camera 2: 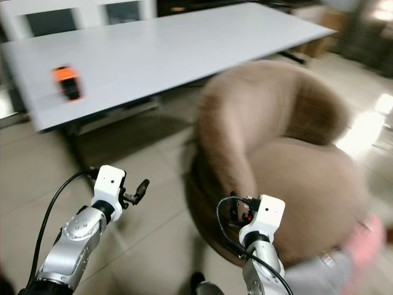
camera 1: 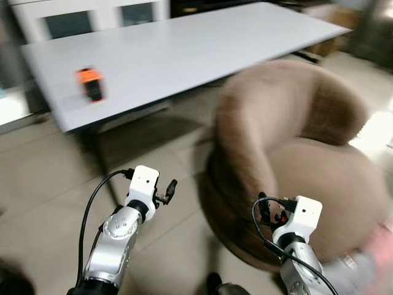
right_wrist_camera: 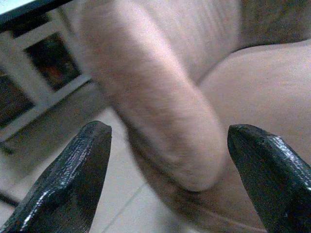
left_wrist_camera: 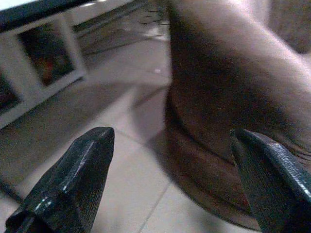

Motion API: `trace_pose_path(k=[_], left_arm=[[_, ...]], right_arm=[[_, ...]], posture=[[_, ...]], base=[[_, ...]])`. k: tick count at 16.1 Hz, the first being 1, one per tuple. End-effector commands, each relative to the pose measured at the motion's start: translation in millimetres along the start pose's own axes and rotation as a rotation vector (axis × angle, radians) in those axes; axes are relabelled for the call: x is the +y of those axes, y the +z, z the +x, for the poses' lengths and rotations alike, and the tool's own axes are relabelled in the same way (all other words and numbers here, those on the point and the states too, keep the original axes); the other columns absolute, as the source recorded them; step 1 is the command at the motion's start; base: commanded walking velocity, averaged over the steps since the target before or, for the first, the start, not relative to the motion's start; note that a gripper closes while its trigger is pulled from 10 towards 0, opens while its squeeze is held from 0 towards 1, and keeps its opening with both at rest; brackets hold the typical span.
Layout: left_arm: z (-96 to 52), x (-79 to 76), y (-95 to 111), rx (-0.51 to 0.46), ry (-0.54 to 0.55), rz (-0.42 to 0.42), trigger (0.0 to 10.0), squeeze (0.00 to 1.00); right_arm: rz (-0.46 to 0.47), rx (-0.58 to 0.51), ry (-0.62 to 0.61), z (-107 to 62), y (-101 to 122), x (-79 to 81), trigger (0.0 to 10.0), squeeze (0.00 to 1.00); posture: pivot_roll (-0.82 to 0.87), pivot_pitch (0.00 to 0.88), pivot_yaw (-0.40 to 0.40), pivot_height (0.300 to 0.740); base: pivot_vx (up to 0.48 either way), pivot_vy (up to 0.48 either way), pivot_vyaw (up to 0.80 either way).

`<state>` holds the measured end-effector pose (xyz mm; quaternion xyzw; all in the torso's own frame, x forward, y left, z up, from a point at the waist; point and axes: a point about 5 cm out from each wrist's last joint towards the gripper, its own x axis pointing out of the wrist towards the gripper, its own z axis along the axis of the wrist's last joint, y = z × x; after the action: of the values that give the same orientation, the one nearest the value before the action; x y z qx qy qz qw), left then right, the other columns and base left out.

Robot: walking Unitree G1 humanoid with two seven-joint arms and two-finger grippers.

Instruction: Move the pillow to the sofa from floor

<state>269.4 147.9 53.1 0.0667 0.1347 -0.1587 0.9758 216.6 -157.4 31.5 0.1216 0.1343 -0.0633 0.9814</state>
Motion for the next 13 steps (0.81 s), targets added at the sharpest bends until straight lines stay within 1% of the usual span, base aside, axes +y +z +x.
trace_pose_path(k=[1, 2, 3, 4, 5, 7, 8, 9, 10, 12, 13], left_arm=[[0.9, -5.8, 3.9, -0.021, -0.04, 0.012, 10.0, 0.0], [0.2, -7.1, 7.3, -0.058, -0.052, 0.036, 10.0, 0.0], [0.6, -6.4, 7.7, -0.07, -0.053, 0.052, 10.0, 0.0], [0.9, -3.9, 7.9, -0.077, -0.044, 0.055, 10.0, 0.0], [1.2, -1.4, 8.0, -0.083, -0.037, 0.054, 10.0, 0.0], [1.5, 5.2, 8.7, -0.099, -0.014, 0.085, 10.0, 0.0], [1.4, 6.3, 11.2, -0.118, -0.033, 0.079, 10.0, 0.0], [0.6, 4.4, 14.6, -0.142, -0.061, 0.059, 10.0, 0.0], [0.9, 3.2, 16.2, -0.152, -0.068, 0.056, 10.0, 0.0], [1.7, -2.7, 17.9, -0.173, -0.103, 0.068, 10.0, 0.0], [1.6, -6.0, 16.5, -0.177, -0.129, 0.068, 10.0, 0.0]], right_arm=[[-0.037, -0.018, -0.025, -0.7, 3.3, -3.5, 10.0, 0.0], [-0.072, -0.03, -0.039, -1.6, 4.5, -6.9, 10.0, 0.0], [-0.115, -0.057, -0.047, -3.1, 6.7, -11.0, 10.0, 0.0], [-0.14, -0.056, -0.044, -4.5, 7.2, -13.1, 10.0, 0.0], [-0.155, -0.047, -0.027, -5.9, 7.1, -14.0, 10.0, 0.0], [-0.169, -0.042, -0.013, -10.6, 8.4, -15.0, 10.0, 0.0], [-0.18, -0.037, -0.019, -14.1, 8.9, -16.1, 10.0, 0.0], [-0.18, -0.033, -0.029, -15.9, 8.6, -17.0, 10.0, 0.0], [-0.177, -0.034, -0.035, -16.5, 8.7, -17.4, 10.0, 0.0], [-0.181, -0.027, -0.044, -19.8, 5.9, -18.0, 10.0, 0.0], [-0.194, -0.027, -0.049, -24.2, 4.3, -18.6, 10.0, 0.0]], posture=[[0.04, 0.004, -0.004, 0.74], [0.04, 0.004, -0.004, 0.74], [0.03, 0.0, -0.005, 0.74], [0.03, 0.0, -0.005, 0.74], [0.03, 0.0, -0.005, 0.74], [0.03, 0.0, -0.005, 0.74], [0.01, 0.0, -0.01, 0.74], [0.01, 0.0, -0.012, 0.74], [0.01, 0.0, -0.014, 0.74], [0.0, 0.0, -0.01, 0.74], [0.0, 0.0, -0.006, 0.74]], base=[[0.0, 0.0, -0.8], [0.0, 0.0, -0.8], [0.0, 0.0, -0.8], [0.0, 0.0, -0.8], [0.0, 0.0, -0.8], [0.0, 0.0, -0.8], [0.0, 0.0, -0.8], [0.0, 0.0, -0.8], [0.0, 0.0, -0.8], [0.0, 0.0, -0.8], [0.0, 0.0, -0.8]])
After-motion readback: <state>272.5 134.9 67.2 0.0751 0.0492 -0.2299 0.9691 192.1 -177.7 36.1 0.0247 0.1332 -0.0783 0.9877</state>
